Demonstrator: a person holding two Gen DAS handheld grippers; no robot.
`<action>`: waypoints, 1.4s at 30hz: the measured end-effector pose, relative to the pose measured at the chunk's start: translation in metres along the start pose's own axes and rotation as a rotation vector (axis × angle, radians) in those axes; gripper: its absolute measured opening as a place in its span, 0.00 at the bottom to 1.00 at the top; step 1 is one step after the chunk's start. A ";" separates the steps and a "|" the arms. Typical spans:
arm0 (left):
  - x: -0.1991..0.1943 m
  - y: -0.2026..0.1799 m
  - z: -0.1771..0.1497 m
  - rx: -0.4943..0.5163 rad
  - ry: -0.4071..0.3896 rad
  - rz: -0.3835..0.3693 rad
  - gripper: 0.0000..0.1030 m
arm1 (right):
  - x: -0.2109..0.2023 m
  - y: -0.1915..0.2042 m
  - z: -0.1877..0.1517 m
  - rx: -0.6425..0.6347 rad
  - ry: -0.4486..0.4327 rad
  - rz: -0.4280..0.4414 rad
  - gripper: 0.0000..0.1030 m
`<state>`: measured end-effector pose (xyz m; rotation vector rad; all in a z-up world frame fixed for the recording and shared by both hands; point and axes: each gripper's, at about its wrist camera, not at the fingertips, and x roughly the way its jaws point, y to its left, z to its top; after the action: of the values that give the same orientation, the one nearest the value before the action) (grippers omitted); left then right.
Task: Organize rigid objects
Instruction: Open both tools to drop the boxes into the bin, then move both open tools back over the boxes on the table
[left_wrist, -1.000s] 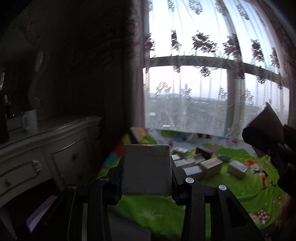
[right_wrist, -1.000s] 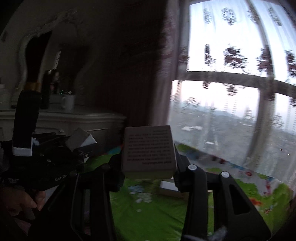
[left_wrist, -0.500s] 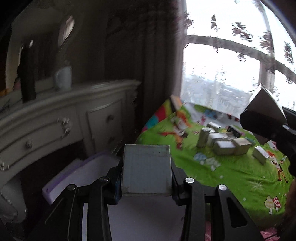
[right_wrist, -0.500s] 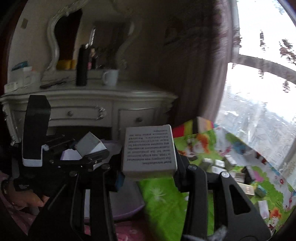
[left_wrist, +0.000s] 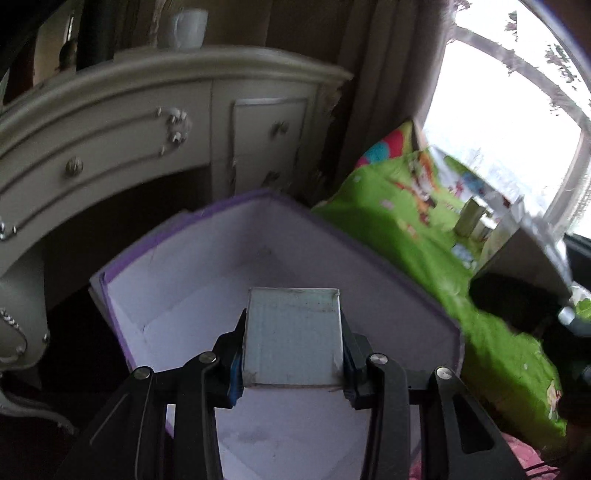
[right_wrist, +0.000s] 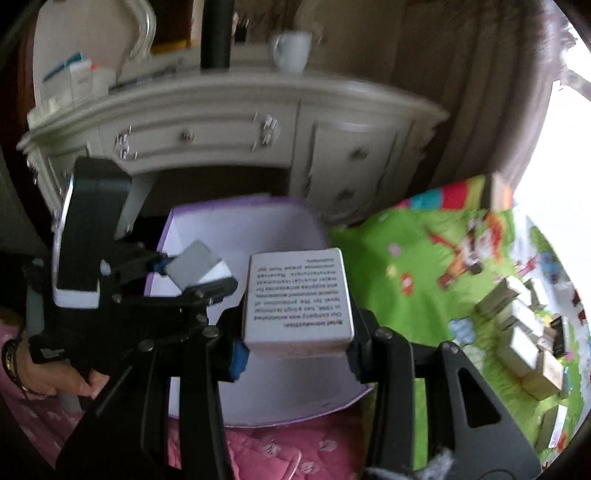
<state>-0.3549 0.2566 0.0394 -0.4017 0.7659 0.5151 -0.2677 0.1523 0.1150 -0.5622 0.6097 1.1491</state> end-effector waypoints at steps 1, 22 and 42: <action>0.003 0.002 -0.001 -0.001 0.015 0.008 0.40 | 0.009 0.002 -0.001 -0.006 0.027 0.012 0.44; 0.045 0.015 -0.010 -0.021 0.274 0.225 0.82 | 0.028 -0.032 -0.044 0.186 0.090 0.098 0.75; 0.099 -0.299 -0.008 0.581 0.280 -0.184 0.96 | -0.132 -0.301 -0.302 0.923 0.193 -0.562 0.90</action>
<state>-0.1270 0.0409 0.0075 0.0019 1.0936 0.0488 -0.0666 -0.2353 0.0219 -0.0218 0.9833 0.2105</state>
